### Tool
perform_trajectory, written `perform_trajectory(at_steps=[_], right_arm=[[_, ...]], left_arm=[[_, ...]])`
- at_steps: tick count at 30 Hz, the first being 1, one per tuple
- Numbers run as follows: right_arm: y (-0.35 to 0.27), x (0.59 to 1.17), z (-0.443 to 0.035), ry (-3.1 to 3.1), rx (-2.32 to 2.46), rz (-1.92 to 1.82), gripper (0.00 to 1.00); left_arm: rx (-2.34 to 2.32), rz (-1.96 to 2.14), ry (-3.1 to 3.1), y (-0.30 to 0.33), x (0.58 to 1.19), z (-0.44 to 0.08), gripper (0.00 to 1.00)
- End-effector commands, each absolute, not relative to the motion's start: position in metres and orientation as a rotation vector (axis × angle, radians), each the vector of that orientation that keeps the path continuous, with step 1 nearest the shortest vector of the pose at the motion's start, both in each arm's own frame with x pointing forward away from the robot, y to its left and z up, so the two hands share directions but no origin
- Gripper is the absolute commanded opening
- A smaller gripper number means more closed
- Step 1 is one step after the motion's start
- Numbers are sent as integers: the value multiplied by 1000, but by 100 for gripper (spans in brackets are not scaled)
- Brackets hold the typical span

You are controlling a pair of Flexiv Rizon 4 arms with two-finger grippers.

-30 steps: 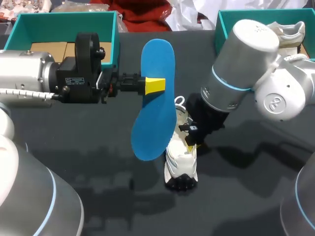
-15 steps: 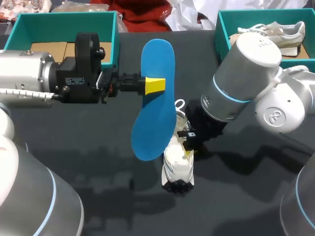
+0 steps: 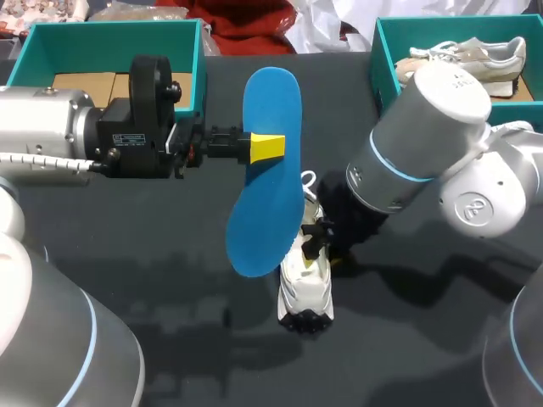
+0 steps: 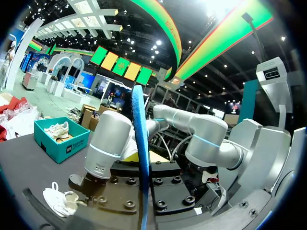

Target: Take the shoe out of the shoebox, open the shoe tongue, remove and reinsert the insole, then place the shoe into the shoebox

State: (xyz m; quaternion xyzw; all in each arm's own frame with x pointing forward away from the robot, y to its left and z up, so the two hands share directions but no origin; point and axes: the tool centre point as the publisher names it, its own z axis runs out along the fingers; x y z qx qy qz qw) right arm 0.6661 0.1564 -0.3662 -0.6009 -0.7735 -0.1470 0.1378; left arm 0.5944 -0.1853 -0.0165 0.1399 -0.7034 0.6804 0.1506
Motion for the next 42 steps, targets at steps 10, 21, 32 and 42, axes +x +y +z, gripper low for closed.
perform_trajectory(at_steps=[10, 21, 32, 42], right_arm=[[131, 657, -323, -2188, -1611, -562, 100], [122, 660, -309, -2085, -1594, -786, 100], [98, 672, -262, -1924, -1576, -826, 100], [95, 682, -249, -1888, -1550, -875, 100]], left_arm=[[399, 1954, -2019, -189, 596, -17, 0], [399, 1954, -2019, -189, 596, -17, 0], [399, 1954, -2019, -189, 596, -17, 0], [399, 1954, -2019, -189, 596, -17, 0]])
